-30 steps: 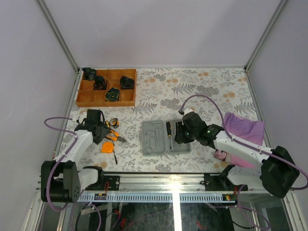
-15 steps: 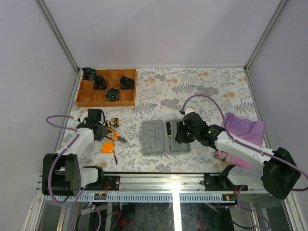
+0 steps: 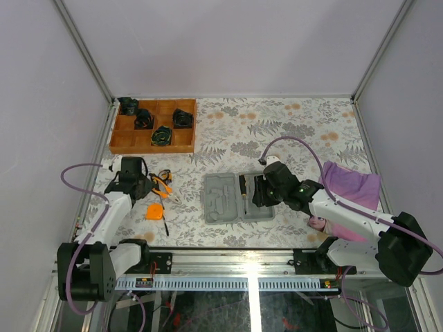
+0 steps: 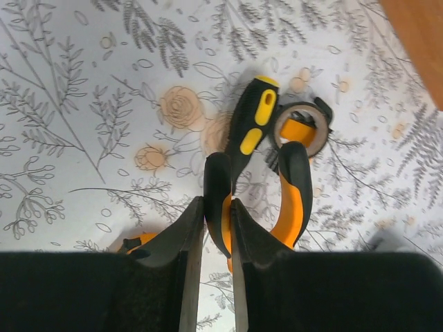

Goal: Sort the tools into containers
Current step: Place the pliers at the center of the board.

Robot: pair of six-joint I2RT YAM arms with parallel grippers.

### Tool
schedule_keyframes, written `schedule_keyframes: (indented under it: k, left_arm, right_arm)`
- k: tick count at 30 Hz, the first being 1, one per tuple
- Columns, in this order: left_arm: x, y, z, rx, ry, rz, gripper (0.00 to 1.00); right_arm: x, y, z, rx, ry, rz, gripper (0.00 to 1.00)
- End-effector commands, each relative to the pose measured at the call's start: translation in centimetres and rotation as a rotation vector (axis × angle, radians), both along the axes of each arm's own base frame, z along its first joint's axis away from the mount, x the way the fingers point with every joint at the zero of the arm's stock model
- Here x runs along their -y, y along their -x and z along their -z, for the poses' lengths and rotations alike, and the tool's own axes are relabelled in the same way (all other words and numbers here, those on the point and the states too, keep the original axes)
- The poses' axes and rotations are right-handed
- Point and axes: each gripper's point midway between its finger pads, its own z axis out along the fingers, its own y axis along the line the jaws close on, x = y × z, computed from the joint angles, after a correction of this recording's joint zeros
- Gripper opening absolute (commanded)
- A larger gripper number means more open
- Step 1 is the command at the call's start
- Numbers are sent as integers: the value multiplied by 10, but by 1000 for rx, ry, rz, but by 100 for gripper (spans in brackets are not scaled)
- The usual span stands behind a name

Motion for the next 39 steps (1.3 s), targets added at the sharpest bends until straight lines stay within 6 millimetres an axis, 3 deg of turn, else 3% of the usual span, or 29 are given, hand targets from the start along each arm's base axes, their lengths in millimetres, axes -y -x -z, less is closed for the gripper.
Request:
schedule_keyframes:
  k: [1,10,15,21,26,34,39]
  left_arm:
    - [18,-25,-31,133,35,119,0]
    - [84,-46,-17,71,9,386,0]
    - [97,-56,-9,4,-35,465,4]
    - [90,-63,4,-63,-89,453,24]
    - [87,-63,2,-52,-99,435,37]
    - [44,-53,-29,28,-194,202,39]
    - [11,-42,-16,-43,-215,75,43]
  right_arm:
    - [0,-5,-7,23,-22,28,44]
    - [2,-4,-7,24,-16,32,44]
    - [4,-3,-6,19,-8,30,44]
    - [4,-3,-6,19,-2,23,45]
    - [4,-3,-6,20,-2,21,45]
    - [4,-3,-7,23,-1,17,45]
    - [4,-3,-7,23,-2,16,45]
